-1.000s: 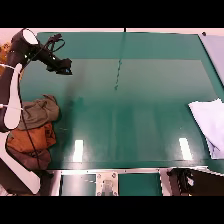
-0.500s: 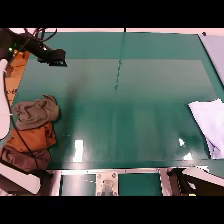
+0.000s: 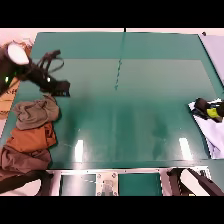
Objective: Fold the shirts.
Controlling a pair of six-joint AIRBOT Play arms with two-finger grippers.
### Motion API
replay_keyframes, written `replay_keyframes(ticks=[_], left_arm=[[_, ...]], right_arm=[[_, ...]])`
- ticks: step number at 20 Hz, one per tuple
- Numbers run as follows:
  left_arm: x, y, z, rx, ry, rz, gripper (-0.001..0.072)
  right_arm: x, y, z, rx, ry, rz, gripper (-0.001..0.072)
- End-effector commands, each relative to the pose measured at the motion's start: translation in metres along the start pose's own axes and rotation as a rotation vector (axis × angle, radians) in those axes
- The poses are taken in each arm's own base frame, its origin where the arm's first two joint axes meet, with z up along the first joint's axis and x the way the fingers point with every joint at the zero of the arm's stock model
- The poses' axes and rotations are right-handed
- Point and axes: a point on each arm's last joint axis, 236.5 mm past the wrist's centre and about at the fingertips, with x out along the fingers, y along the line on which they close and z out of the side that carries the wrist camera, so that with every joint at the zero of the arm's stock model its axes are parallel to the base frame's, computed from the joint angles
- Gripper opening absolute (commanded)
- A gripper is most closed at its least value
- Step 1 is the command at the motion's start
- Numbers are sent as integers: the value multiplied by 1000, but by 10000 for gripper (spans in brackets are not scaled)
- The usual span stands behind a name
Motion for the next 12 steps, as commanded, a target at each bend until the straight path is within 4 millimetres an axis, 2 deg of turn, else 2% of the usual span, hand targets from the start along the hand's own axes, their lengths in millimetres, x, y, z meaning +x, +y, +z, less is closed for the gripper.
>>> replay_keyframes(ticks=[1, 3, 5, 12], left_arm=[[18, 3, -59, -45, 39, 17, 25], [20, 8, -75, -68, 66, 36, 26], [21, 8, -81, -70, 89, 34, 26], [21, 8, -78, -70, 76, 35, 26]], right_arm=[[8, 36, -17, -138, 0, 35, 14], [10, 48, -24, -167, 16, 53, 15], [10, 51, -25, -177, 20, 57, 15], [10, 50, -25, -176, 19, 55, 14]])
